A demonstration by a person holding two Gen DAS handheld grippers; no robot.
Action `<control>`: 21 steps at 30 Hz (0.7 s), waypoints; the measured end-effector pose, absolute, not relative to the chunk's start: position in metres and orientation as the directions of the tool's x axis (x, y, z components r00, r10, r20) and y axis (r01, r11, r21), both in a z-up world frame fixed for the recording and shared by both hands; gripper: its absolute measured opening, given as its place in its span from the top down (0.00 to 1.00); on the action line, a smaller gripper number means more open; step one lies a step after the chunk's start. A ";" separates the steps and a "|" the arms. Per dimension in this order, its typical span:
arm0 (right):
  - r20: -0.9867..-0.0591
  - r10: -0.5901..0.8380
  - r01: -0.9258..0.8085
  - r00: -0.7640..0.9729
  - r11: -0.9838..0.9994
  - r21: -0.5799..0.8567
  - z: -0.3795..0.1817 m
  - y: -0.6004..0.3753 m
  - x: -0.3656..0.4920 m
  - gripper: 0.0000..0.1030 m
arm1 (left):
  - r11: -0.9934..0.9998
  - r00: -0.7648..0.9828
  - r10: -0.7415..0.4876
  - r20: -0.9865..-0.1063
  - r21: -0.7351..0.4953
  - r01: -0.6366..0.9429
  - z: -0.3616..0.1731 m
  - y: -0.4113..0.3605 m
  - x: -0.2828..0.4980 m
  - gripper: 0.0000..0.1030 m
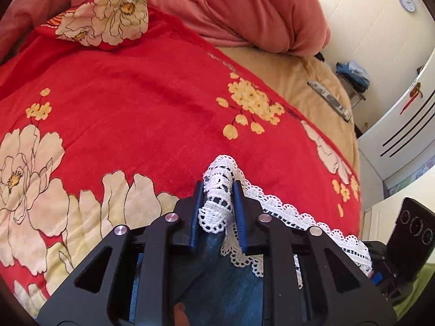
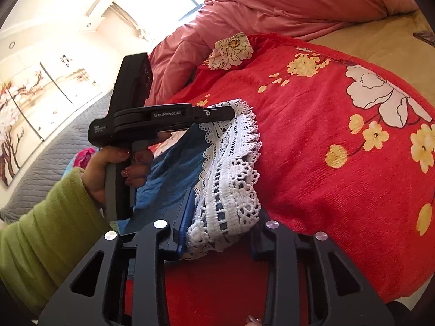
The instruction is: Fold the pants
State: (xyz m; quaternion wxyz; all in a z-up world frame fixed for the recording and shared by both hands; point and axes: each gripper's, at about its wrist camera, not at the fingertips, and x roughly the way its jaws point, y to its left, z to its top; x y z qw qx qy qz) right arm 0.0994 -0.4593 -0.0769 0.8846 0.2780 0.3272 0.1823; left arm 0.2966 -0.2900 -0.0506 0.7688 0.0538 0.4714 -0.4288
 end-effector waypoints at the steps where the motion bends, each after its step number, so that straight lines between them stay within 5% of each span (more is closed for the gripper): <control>1: -0.471 0.508 -0.141 0.721 0.773 0.618 -0.076 -0.460 0.099 0.71 | 0.622 0.189 -0.618 -0.763 -0.327 0.712 -0.048 -0.288 0.296 0.87; 15: -0.410 0.485 -0.284 0.772 0.841 0.461 -0.017 -0.403 0.075 0.72 | 0.556 0.255 -0.794 -0.551 -0.492 0.669 0.009 -0.194 0.272 0.89; 21: -0.410 0.539 -0.401 0.736 0.835 0.377 0.007 -0.338 0.077 0.72 | 0.612 0.331 -0.774 -0.539 -0.504 0.609 0.014 -0.125 0.263 0.89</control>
